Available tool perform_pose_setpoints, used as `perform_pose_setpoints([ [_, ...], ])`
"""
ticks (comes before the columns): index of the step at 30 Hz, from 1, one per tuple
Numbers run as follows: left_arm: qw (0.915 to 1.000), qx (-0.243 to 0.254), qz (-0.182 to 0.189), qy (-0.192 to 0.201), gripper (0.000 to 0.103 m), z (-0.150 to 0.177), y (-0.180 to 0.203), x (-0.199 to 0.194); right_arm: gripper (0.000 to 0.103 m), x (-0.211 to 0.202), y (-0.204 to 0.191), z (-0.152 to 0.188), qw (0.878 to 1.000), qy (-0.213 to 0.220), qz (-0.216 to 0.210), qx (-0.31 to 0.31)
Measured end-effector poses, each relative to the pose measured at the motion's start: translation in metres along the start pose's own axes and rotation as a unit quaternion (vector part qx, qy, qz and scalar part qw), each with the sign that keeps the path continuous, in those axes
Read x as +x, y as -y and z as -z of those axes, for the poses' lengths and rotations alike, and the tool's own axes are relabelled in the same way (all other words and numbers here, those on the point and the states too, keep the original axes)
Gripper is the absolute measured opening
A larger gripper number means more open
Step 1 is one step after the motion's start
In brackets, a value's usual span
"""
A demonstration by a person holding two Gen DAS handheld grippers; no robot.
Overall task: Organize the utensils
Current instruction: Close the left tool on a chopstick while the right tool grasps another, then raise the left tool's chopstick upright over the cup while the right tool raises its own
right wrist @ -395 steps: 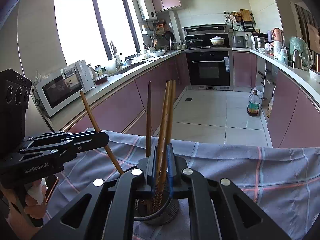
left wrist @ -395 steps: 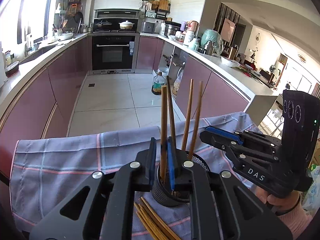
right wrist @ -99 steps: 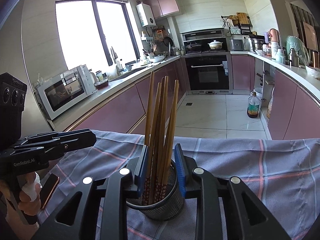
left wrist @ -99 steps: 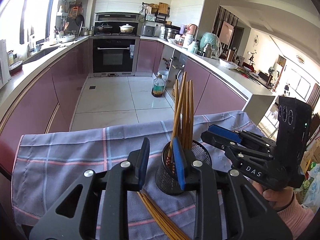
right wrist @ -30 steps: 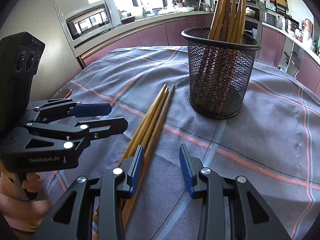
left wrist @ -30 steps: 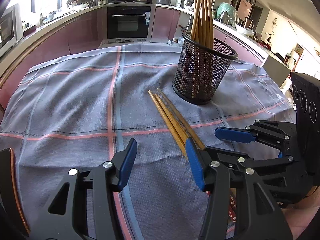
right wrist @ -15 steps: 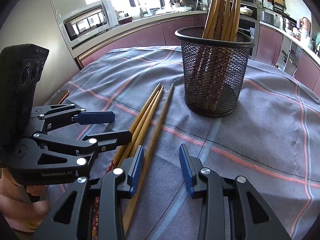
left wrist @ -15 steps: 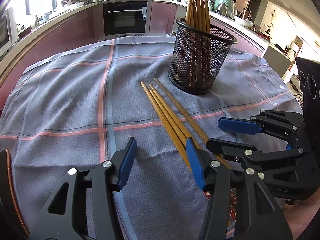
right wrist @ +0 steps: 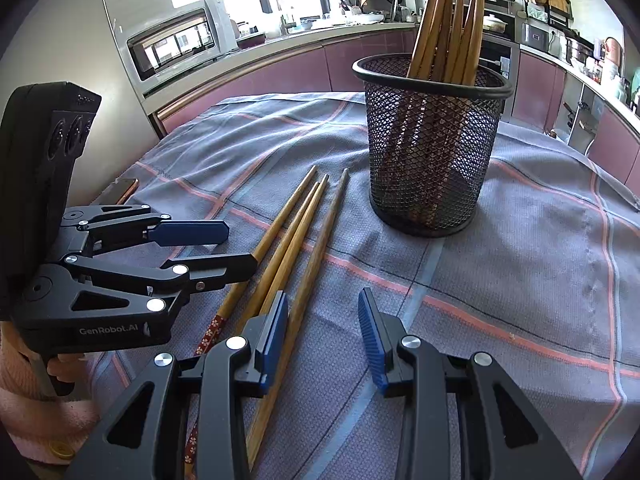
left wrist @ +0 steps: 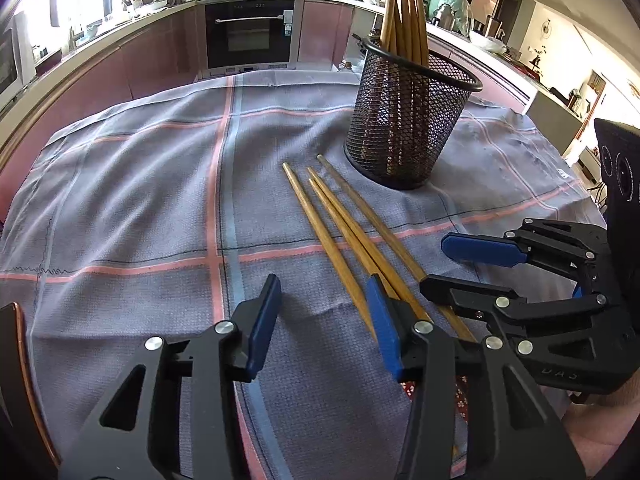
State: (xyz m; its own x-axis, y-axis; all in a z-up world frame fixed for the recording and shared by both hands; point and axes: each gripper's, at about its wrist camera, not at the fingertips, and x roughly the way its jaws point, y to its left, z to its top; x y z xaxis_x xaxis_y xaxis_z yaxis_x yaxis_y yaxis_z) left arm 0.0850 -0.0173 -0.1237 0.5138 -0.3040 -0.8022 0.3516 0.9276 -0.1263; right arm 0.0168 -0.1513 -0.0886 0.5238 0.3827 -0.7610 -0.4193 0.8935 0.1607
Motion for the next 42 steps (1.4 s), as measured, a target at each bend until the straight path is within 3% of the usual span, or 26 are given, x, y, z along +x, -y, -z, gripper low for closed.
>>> perform_pose_setpoints([
  [11, 0.9999, 0.006, -0.012, -0.004, 0.036, -0.009, 0.002, 0.007, 0.032, 0.012, -0.006, -0.012, 1.0, -0.001, 0.017, -0.014],
  [21, 0.9998, -0.004, -0.018, -0.009, 0.02, -0.016, -0.002, 0.013, 0.019, 0.028, -0.01, -0.029, 0.999, -0.006, 0.032, -0.023],
  [26, 0.9996, -0.018, -0.02, -0.008, 0.013, -0.022, -0.006, 0.017, 0.009, 0.03, -0.007, -0.032, 1.0, -0.006, 0.023, -0.011],
  [42, 0.9987, -0.05, -0.01, 0.006, 0.008, -0.017, -0.016, 0.004, 0.005, 0.005, -0.001, -0.028, 1.0, 0.021, -0.012, 0.002],
])
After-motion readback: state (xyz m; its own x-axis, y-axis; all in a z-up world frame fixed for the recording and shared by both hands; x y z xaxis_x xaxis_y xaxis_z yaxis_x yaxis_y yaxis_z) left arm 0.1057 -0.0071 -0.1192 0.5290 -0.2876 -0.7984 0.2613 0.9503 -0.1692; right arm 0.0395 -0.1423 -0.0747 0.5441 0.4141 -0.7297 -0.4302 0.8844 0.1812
